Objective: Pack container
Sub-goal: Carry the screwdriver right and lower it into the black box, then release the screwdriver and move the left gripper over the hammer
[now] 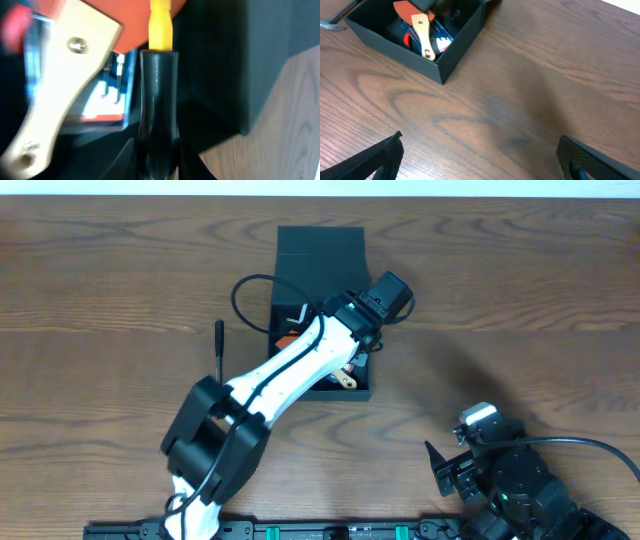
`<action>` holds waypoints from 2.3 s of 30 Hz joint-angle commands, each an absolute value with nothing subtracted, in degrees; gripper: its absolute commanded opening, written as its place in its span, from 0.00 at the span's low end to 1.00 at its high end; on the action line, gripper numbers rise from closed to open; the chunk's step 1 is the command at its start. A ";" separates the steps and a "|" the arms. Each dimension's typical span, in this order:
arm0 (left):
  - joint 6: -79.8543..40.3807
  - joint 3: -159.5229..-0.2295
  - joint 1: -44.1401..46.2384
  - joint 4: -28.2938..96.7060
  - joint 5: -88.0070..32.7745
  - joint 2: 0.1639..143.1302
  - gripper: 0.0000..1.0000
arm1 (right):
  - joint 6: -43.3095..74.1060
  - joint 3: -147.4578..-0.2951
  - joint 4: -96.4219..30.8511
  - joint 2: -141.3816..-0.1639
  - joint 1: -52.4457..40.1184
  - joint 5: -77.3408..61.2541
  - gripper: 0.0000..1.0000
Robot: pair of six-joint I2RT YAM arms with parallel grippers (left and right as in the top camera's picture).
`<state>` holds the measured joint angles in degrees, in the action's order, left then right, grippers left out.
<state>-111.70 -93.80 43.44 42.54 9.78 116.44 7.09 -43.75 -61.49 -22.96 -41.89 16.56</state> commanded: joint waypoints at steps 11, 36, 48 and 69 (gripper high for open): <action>-104.20 -94.85 38.54 36.64 6.42 122.19 0.15 | 7.88 -43.81 -61.34 -22.79 -41.56 17.34 0.99; -99.66 -94.85 37.89 42.98 8.36 111.72 0.59 | 7.88 -43.81 -61.34 -22.79 -41.56 17.34 0.99; -84.23 -94.04 32.82 75.46 14.94 94.43 0.61 | 7.88 -43.81 -61.34 -22.79 -41.56 17.34 0.99; -27.16 -72.75 11.11 58.78 8.05 91.55 0.73 | 7.88 -43.81 -61.34 -22.79 -41.56 17.34 0.99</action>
<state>-40.07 -73.19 12.86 59.55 10.52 89.30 7.09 -43.75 -61.49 -22.96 -41.89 16.56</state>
